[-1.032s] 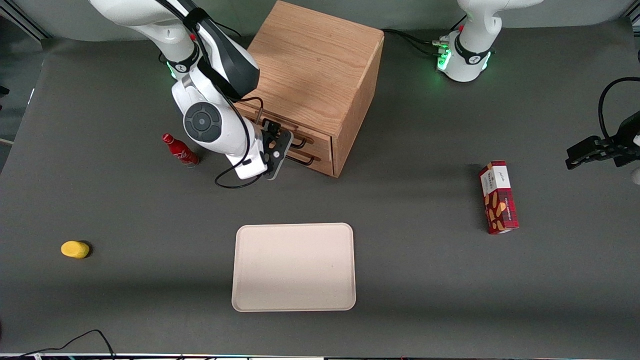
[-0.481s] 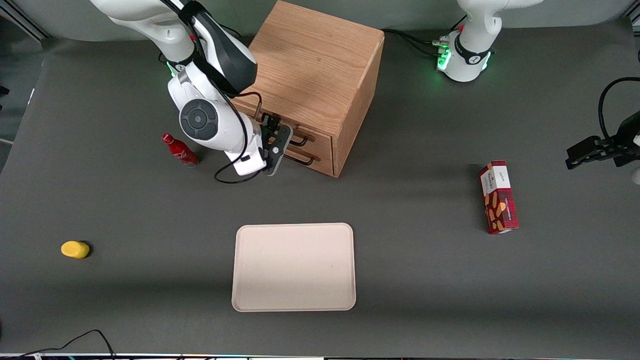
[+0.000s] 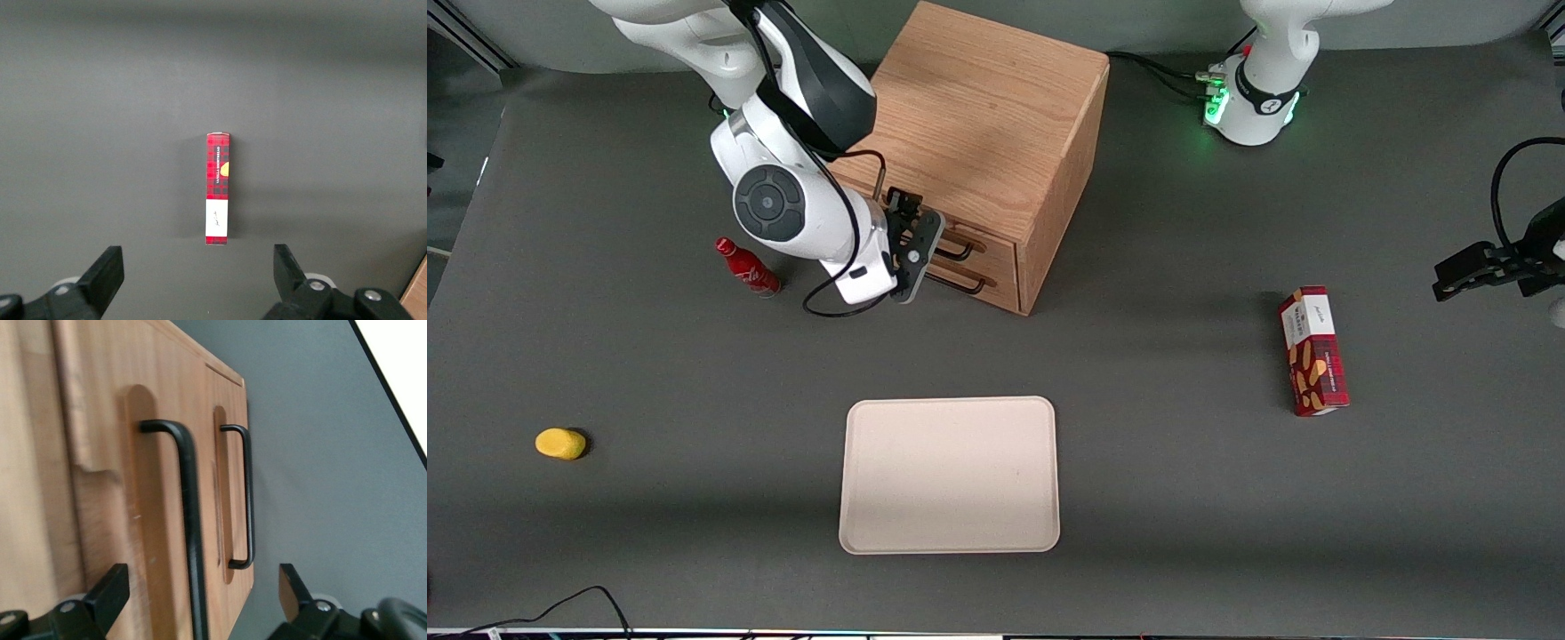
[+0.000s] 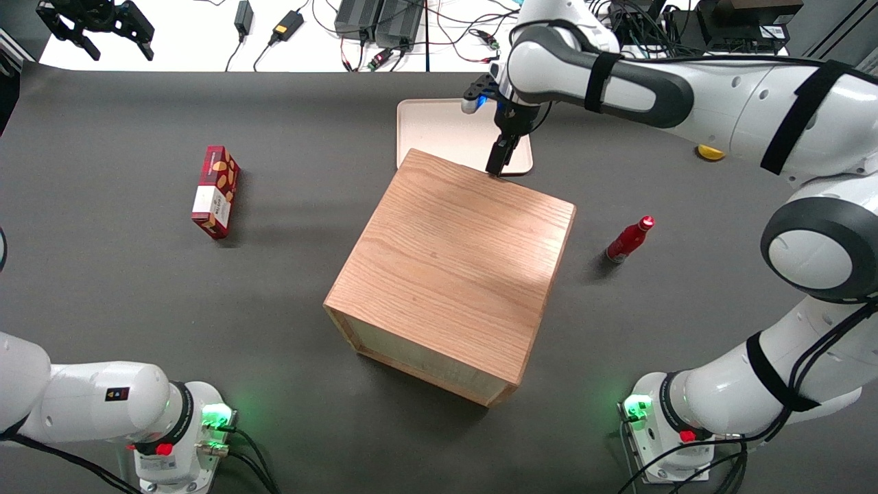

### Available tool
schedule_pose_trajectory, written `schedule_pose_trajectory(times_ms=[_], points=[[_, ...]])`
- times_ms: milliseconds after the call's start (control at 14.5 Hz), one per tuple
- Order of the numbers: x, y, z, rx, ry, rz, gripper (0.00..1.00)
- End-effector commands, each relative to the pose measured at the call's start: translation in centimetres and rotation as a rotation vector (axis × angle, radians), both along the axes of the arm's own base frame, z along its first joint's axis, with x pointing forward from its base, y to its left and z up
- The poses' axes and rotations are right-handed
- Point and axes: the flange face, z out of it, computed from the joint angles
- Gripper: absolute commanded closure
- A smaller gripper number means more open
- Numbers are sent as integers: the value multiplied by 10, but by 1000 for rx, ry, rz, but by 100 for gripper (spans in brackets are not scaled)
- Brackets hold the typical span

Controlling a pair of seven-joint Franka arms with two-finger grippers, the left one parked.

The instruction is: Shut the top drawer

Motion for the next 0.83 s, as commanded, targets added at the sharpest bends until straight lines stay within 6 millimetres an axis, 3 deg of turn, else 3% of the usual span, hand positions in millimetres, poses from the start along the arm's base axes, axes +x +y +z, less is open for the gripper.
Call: schedule_pose_trajectory(times_ms=[0,481,757], points=[[-5,-4,37,33,45,-27,0],[30,-50,94,55,12,-113,0],[41,-99,132,31,-37,-225,0]])
